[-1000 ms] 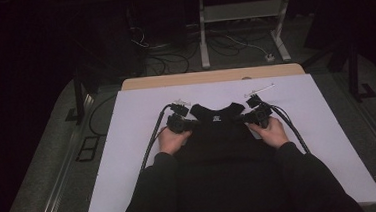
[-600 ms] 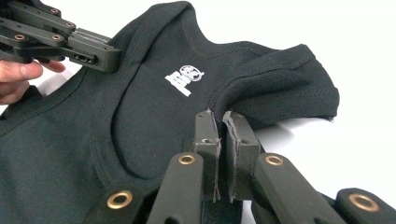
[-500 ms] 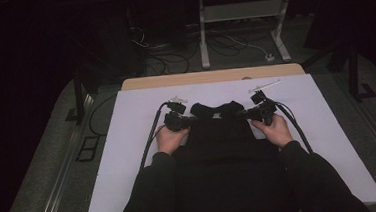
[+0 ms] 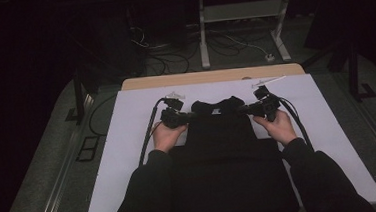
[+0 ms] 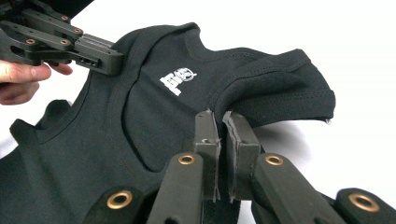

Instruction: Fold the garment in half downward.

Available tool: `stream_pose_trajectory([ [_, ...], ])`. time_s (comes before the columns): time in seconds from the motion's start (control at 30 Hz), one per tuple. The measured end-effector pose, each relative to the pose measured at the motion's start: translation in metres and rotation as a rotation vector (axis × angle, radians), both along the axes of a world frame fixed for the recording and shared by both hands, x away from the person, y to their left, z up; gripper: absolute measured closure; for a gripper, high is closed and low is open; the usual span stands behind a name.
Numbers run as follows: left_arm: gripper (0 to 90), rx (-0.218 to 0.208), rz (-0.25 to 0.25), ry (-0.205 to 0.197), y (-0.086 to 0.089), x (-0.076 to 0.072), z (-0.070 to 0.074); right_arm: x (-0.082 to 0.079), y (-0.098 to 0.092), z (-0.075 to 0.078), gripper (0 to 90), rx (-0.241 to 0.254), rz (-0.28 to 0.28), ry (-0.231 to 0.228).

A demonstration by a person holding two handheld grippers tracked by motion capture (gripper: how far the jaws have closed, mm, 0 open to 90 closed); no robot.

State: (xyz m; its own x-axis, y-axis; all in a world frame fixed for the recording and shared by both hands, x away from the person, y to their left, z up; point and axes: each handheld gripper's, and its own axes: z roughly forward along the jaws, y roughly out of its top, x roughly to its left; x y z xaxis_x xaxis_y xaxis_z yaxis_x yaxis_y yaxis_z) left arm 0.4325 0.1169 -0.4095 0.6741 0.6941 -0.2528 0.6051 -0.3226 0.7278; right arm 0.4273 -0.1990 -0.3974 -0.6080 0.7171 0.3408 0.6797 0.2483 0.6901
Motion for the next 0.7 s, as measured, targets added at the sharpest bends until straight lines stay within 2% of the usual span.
stream_pose_trajectory([
  [0.03, 84.8, -0.009, 0.006, -0.001, -0.001, 0.000, 0.001, 0.000, 0.000, 0.002, 83.2, 0.002, 0.000, -0.002],
  [0.1, 84.8, 0.003, -0.006, -0.008, 0.000, -0.001, 0.004, 0.000, 0.000, 0.004, 83.2, 0.003, 0.005, -0.010],
  [0.37, 84.7, -0.002, -0.003, -0.014, 0.001, -0.006, 0.012, -0.003, 0.000, 0.013, 83.2, 0.004, 0.010, -0.014],
  [0.47, 84.7, 0.010, -0.018, -0.022, 0.002, -0.009, 0.016, -0.006, 0.001, 0.016, 83.2, 0.000, 0.020, -0.018],
  [0.7, 84.6, 0.004, -0.023, -0.029, 0.004, -0.015, 0.025, -0.015, 0.000, 0.026, 83.1, 0.003, 0.029, -0.031],
])
